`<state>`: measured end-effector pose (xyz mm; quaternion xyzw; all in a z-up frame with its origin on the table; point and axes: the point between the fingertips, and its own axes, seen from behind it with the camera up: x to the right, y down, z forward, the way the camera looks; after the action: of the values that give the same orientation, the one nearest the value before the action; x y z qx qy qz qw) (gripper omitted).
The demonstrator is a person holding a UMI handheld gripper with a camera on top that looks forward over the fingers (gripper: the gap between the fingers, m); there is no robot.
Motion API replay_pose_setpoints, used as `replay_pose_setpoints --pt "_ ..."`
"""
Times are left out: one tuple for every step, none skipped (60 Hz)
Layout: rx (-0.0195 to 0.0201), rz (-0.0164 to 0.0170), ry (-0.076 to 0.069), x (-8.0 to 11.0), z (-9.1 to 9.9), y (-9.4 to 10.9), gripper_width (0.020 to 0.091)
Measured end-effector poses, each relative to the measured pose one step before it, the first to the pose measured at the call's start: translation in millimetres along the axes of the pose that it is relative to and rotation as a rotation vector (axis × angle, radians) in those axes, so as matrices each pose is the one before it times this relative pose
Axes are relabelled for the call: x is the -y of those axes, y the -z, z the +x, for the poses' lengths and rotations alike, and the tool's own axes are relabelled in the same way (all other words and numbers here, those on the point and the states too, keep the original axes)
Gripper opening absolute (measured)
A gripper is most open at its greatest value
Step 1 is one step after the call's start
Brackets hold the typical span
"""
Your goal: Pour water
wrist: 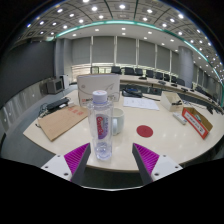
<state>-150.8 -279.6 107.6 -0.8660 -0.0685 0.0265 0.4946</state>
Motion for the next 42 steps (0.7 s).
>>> replay_pose_setpoints --pt "-0.00005 0.01073 0.0021 1.67 -3.83 -5.61 0.0861" --pt "-0.00238 0.01017 0.0017 1.59 -2.98 -5.84 0.0861" --pt "-0.00384 0.00848 0.0008 1.08 -2.27 -5.56 0.0861" --pt "-0.00467 0.00742 -0.0002 1.07 -2.06 -5.61 0.0859" --pt "-0.00502 0.00734 -0.0008 1.34 -1.82 -5.61 0.0861" --pt "-0.00583 0.00758 -0.002 1.61 -1.61 -5.64 0.0858" --pt "-0.00617 0.00717 -0.002 1.52 -0.87 -5.17 0.0856" --pt "-0.0064 0.00767 -0.0007 1.97 -0.79 -4.89 0.0852" --pt "-0.00539 0.01023 0.0005 2.24 -0.94 -4.82 0.0844" --pt "-0.00241 0.01074 0.0015 2.23 -1.17 -4.33 0.0834" --pt "-0.00074 0.01161 0.0 1.98 -1.43 -3.89 0.082" --pt "-0.00111 0.01107 -0.0008 2.08 -1.52 -4.0 0.0801" --pt "-0.00022 0.00859 -0.0006 1.1 -1.44 -3.97 0.0783" --pt "0.00102 0.00613 -0.0011 0.97 -1.88 -3.46 0.0758" --pt "0.00201 0.00646 -0.0018 0.9 -2.05 -3.32 0.0735" --pt "0.0013 0.00701 -0.003 1.06 -2.08 -3.17 0.0711" --pt "-0.0008 0.00763 -0.0034 0.88 -1.57 -3.21 0.0682" --pt "-0.00161 0.00693 -0.0024 1.52 0.35 -4.8 0.0653" --pt "-0.00309 0.00348 0.0003 -0.84 -1.79 -0.23 0.0616" --pt "-0.00505 0.00059 0.0007 -0.89 0.32 -1.43 0.0576" --pt "-0.01243 0.00327 0.0017 -0.06 2.26 -1.57 0.0537" --pt "-0.01089 0.00496 0.0044 0.32 1.48 -1.55 0.0518" --pt "-0.00254 0.00707 -0.0007 1.08 0.05 -0.86 0.0518" --pt "-0.00015 0.00613 -0.0015 1.11 -0.43 -0.63 0.0503" --pt "0.00132 0.00199 -0.0009 0.09 -0.71 -0.39 0.0488" --pt "0.00224 0.00112 -0.0022 0.2 -1.42 -2.96 0.0485" --pt "0.00296 0.00085 -0.0014 0.56 -1.29 -0.15 0.0473" --pt "0.00469 -0.0006 -0.0014 0.22 -1.5 0.22 0.0455" --pt "0.00498 -0.0011 -0.0018 -0.17 -1.02 0.4 0.0441" --pt "0.00446 -0.0015 -0.0009 0.11 -0.78 0.38 0.0419" --pt "0.00259 -0.00132 -0.0003 -0.55 -0.53 -0.65 0.0407" --pt "-0.00043 -0.00275 -0.0011 0.02 0.04 0.5 0.0397" --pt "-0.0023 -0.0023 -0.0008 0.03 0.44 0.33 0.0381" --pt "-0.00218 -0.00258 -0.0019 0.01 0.12 0.44 0.0378" --pt "0.00047 -0.00188 -0.0005 0.03 -0.54 0.5 0.0353" --pt "0.00266 -0.00296 -0.0006 0.04 -1.2 0.43 0.0343" --pt "0.003 -0.00314 -0.0011 0.05 -1.3 0.47 0.0342" --pt "0.00378 -0.00347 0.0009 0.39 -2.19 -0.03 0.0317" --pt "0.00297 -0.00115 -0.0038 0.88 -1.73 0.42 0.0316" --pt "0.00259 -0.00007 -0.0051 0.45 -2.05 0.15 0.0316" --pt "0.00333 -0.00148 -0.0035 1.22 -2.21 0.18 0.0316" --pt "0.00479 -0.00045 -0.0046 1.61 -2.47 0.41 0.0316"
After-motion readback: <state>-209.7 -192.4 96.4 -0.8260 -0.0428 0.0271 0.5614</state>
